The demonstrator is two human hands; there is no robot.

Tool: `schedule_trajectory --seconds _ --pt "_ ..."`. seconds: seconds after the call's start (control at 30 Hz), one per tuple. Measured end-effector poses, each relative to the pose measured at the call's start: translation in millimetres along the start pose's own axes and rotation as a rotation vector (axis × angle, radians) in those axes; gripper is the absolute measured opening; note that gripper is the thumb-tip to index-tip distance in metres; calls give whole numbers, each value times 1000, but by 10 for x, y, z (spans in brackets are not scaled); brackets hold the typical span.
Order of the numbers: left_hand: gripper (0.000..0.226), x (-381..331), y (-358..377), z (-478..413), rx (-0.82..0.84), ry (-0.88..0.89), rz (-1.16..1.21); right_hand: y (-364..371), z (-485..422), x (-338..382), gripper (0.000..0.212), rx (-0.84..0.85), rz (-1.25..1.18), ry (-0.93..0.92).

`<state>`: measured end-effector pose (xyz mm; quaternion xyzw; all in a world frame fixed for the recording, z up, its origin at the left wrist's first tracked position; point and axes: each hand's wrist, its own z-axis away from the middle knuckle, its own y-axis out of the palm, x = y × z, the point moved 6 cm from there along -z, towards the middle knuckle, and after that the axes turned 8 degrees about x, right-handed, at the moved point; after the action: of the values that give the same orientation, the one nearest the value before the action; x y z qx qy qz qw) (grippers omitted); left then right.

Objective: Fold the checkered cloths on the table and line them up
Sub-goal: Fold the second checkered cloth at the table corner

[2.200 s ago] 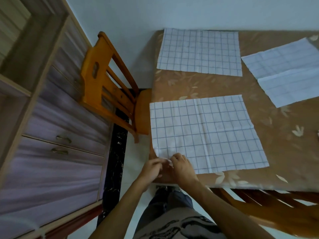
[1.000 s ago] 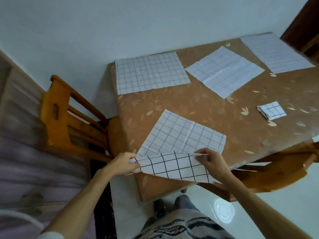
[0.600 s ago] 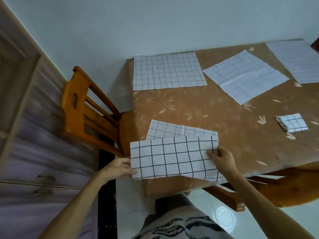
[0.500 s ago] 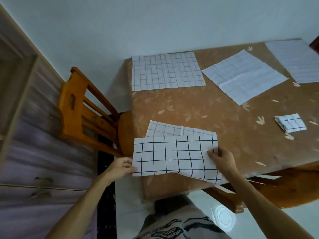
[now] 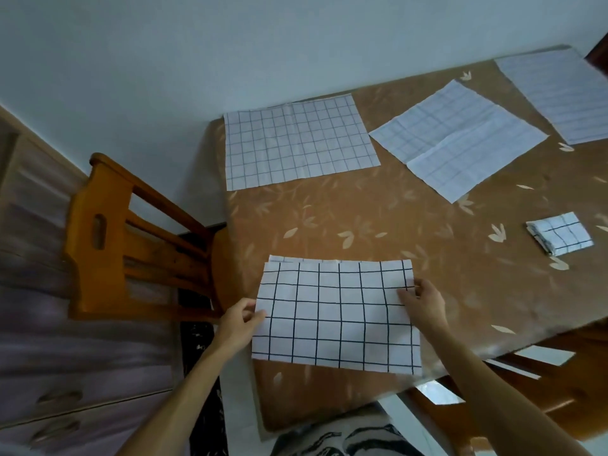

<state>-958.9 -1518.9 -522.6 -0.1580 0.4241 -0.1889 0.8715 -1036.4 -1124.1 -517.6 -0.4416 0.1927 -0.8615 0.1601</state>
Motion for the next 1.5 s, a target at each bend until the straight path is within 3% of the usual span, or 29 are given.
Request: schedule_trajectory --seconds 0.23,0.37,0.53,0.67,1.0,1.2,1.37,1.5 --pt "32 -95 -23 -144 -101 -11 -367 -41 -58 -8 40 -58 158 15" --pt "36 -378 78 -127 -273 231 -656 32 97 121 50 -234 545 -227" --pt "43 -587 711 -77 -170 474 -828 714 479 146 48 39 777 -595" --pt "50 -534 1264 94 -69 538 -891 1247 707 -85 62 203 970 -676" --pt "75 -119 1190 8 3 432 -1109 1044 604 -403 76 264 1083 -467" --pt "76 -103 1130 14 37 458 -1124 699 651 -316 68 277 940 -307" --pt "76 -235 1143 96 21 477 -1066 178 656 -315 35 -34 662 -19" --pt "69 -456 1325 238 11 585 -1060 61 713 -486 31 81 531 209"
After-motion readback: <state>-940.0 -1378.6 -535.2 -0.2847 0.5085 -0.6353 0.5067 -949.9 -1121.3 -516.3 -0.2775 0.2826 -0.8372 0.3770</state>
